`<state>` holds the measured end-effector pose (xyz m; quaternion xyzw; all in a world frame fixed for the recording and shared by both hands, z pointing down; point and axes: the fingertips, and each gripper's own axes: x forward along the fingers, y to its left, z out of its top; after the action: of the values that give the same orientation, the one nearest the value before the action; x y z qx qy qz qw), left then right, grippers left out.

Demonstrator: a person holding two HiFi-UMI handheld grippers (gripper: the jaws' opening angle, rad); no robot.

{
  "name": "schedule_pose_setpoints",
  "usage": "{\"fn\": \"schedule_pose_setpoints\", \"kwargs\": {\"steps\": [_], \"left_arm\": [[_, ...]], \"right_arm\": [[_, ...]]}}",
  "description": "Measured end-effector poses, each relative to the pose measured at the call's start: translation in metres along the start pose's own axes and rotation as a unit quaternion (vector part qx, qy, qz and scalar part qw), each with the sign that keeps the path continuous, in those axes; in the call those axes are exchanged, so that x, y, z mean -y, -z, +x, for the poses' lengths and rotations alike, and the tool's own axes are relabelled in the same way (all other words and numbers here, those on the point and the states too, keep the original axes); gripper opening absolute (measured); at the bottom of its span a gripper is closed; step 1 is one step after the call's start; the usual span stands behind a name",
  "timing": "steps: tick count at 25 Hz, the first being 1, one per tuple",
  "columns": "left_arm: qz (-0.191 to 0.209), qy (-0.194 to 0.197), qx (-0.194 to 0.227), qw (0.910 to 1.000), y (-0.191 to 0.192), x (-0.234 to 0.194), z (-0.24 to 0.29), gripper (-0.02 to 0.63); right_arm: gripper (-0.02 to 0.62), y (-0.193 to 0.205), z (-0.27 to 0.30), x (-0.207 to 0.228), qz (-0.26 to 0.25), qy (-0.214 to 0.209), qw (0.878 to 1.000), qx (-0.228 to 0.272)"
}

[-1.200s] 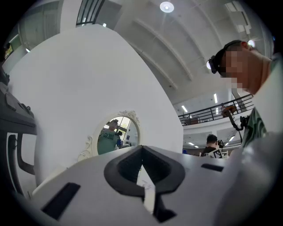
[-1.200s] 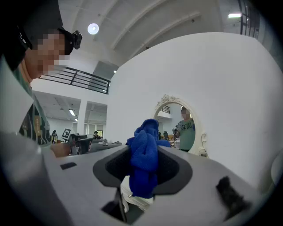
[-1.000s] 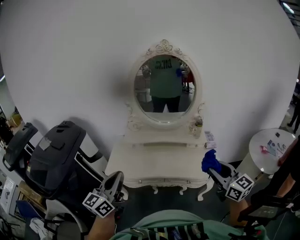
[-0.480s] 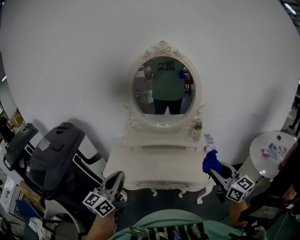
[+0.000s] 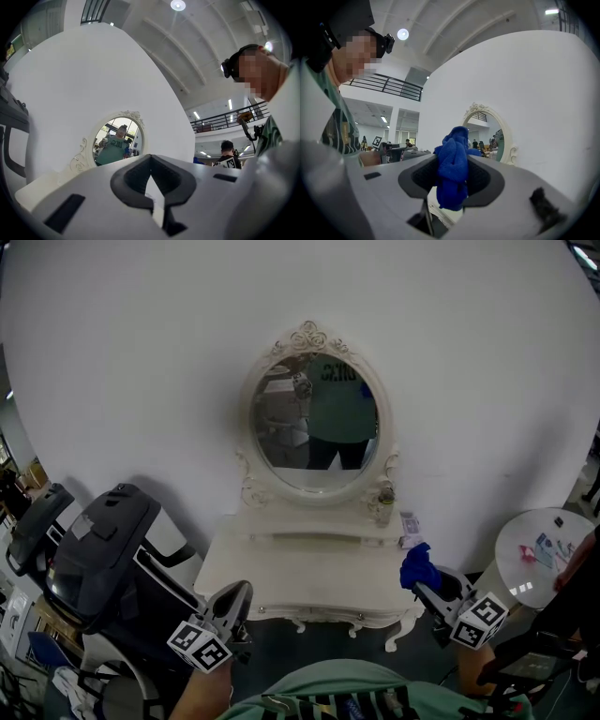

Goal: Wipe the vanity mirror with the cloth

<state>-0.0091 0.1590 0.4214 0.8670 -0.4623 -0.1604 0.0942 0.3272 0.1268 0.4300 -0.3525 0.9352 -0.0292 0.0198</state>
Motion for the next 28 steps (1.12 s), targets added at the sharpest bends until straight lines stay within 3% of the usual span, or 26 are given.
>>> {"fn": "schedule_pose_setpoints", "kwargs": {"steps": [5, 10, 18, 28], "left_arm": [[-0.004, -0.005, -0.013, 0.9999, 0.019, 0.011, 0.014, 0.009], [-0.012, -0.007, -0.026, 0.9996, 0.028, -0.006, 0.024, 0.009], [-0.037, 0.020, -0.028, 0.9987, 0.011, -0.104, 0.042, 0.009], [-0.008, 0.092, -0.045, 0.9947, -0.052, -0.225, 0.079, 0.009]], "right_arm": [[0.157, 0.004, -0.002, 0.017, 0.006, -0.013, 1.000, -0.002], [0.158, 0.017, 0.020, 0.023, 0.017, -0.021, 1.000, -0.011], [0.158, 0.020, 0.116, 0.010, 0.010, -0.004, 1.000, -0.015], [0.158, 0.009, 0.242, -0.006, -0.005, 0.048, 0.999, -0.010]]}}
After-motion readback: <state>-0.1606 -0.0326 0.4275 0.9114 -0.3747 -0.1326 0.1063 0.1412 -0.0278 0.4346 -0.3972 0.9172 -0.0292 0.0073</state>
